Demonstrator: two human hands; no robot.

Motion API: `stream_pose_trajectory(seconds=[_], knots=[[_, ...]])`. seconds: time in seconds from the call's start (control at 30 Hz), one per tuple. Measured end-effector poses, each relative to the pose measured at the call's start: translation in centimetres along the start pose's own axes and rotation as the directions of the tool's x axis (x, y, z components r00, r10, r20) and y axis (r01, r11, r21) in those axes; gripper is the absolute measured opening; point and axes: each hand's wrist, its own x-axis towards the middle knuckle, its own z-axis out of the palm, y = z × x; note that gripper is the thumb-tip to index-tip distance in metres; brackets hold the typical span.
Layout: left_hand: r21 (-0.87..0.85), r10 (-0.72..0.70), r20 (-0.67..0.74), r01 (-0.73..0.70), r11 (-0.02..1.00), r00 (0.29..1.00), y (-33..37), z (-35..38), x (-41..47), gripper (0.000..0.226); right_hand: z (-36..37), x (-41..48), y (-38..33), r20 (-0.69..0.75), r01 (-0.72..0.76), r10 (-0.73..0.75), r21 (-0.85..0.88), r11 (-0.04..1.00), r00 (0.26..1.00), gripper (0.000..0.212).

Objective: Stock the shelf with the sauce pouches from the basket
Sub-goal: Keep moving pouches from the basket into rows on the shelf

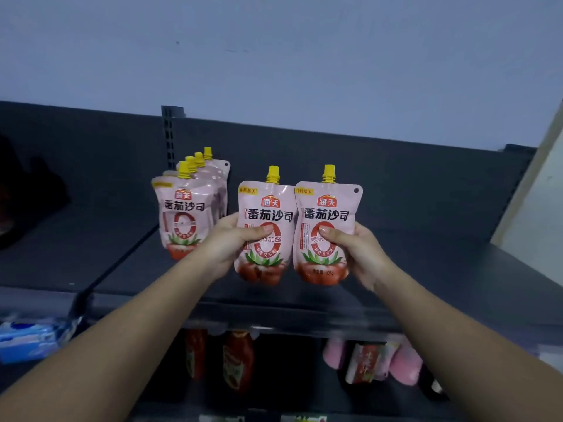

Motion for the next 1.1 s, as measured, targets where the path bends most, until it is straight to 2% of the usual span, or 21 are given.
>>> stream_pose_trajectory(seconds=[0.13, 0.3, 0.57, 0.87, 1.1], knots=[[0.027, 0.027, -0.044, -0.026, 0.999, 0.999, -1.0, 1.1, 2.7, 0.026, -2.3, 2.3, 0.6, -0.021, -0.02, 0.02, -0.02, 1.0, 1.0, 0.028], [0.073, 0.028, -0.107, -0.02, 0.997, 0.994, -2.0, 1.0, 6.0, 0.025, -3.8, 5.0, 1.9, -0.061, -0.048, 0.044, -0.055, 0.997, 0.997, 0.025], [0.116, -0.005, -0.09, 0.015, 0.993, 0.996, -2.2, 0.0, 11.2, 0.028, -3.8, 9.7, 2.9, -0.091, -0.056, 0.052, -0.044, 0.997, 0.994, 0.027], [-0.019, -0.007, -0.108, 0.005, 1.0, 0.994, -2.7, -0.4, 15.6, 0.02, -4.1, 14.0, 3.7, -0.155, -0.036, 0.032, -0.026, 0.999, 0.987, 0.025], [-0.025, -0.001, -0.134, -0.002, 1.0, 0.991, -2.9, -0.2, 18.0, 0.02, -5.8, 16.5, 3.7, -0.17, -0.042, 0.035, -0.041, 0.998, 0.985, 0.023]])
